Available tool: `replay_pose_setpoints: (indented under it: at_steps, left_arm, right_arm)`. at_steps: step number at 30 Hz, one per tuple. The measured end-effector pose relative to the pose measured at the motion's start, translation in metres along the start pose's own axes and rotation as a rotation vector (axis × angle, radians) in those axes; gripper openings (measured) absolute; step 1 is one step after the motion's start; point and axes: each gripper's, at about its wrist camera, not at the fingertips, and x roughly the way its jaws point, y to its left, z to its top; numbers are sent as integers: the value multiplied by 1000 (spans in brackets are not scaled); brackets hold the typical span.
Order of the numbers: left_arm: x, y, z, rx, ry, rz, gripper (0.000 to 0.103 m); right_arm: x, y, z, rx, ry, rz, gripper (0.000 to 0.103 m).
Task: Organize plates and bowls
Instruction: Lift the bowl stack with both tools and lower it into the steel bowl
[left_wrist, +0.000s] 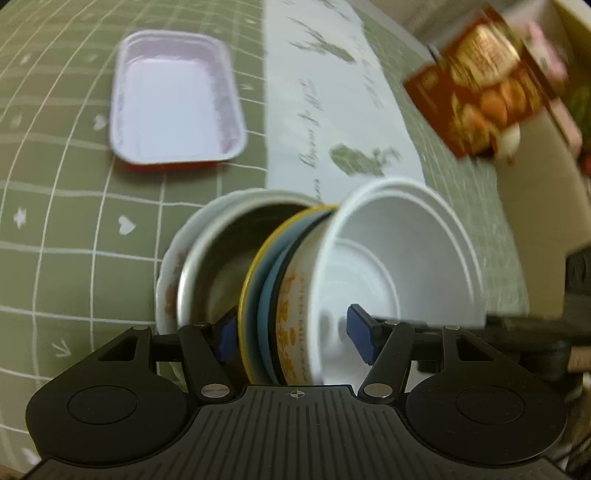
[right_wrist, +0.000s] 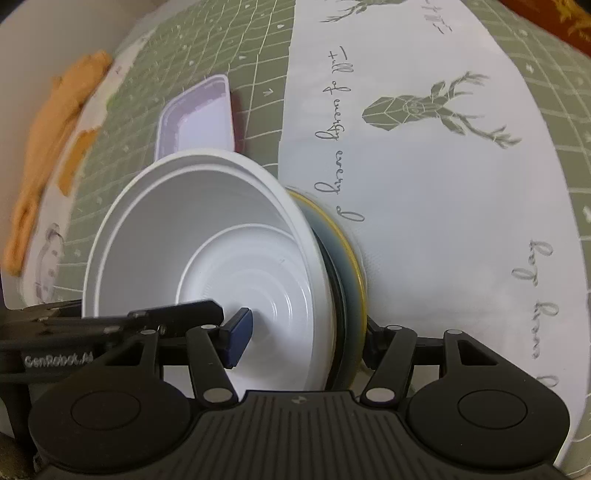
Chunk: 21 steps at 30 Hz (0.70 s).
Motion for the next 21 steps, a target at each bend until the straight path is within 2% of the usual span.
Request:
replay_pose_setpoints:
  at_steps: [3,6,8,14,21]
  left_arm:
    - [0,15,-8,-36,-69,-12,64]
    - [-10,14,-5,-5,-111,33,64]
    - [-14,11,-7,23,-139,59,64]
    - [-18,21,-10,-14,-146,28,61]
    - [-27,32,-14,-33,-156,-12,56]
  right_arm:
    - [1,9,3,-33,2,-46,60]
    - [0,23,4,-91,-3,-97,61]
    - [1,32,5,-122,4,-107,66]
    - [9,55,3,-188,2,-188,71]
    - [12,59,6,-172,11,-209,71]
